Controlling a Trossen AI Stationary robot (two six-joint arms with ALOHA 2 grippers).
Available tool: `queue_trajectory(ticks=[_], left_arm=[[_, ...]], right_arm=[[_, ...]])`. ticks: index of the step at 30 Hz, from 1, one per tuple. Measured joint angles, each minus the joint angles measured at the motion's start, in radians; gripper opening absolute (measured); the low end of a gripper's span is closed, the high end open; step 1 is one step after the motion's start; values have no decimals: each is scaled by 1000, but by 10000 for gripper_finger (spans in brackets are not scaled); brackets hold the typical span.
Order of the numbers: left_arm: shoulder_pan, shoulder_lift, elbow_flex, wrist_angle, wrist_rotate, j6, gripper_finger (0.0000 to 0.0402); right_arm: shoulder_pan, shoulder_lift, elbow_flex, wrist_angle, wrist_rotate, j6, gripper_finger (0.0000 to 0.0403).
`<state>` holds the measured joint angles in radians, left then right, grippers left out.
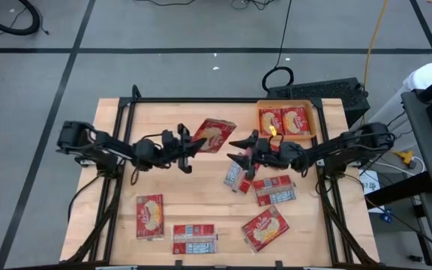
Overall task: Sort popcorn bags into baskets
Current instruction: Put the red popcorn bag into the orange bin
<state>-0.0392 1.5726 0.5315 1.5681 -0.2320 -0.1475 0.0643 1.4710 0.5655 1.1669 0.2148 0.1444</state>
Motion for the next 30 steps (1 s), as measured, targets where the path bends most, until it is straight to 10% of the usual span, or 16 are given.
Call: queue_trajectory(ticks=[10, 18, 22, 30], left_arm=[[2, 151, 181, 4, 71, 20, 28], [8, 148, 181, -4, 119, 62, 32], [8, 145, 181, -29, 125, 68, 75], [22, 114, 179, -229, 53, 86, 149]], right_arm=[[-2, 63, 48, 57, -107, -15, 211], [-8, 5, 50, 30, -88, -37, 93], [-11, -57, 50, -112, -42, -43, 17], [-2, -275, 49, -638, 76, 66, 13]])
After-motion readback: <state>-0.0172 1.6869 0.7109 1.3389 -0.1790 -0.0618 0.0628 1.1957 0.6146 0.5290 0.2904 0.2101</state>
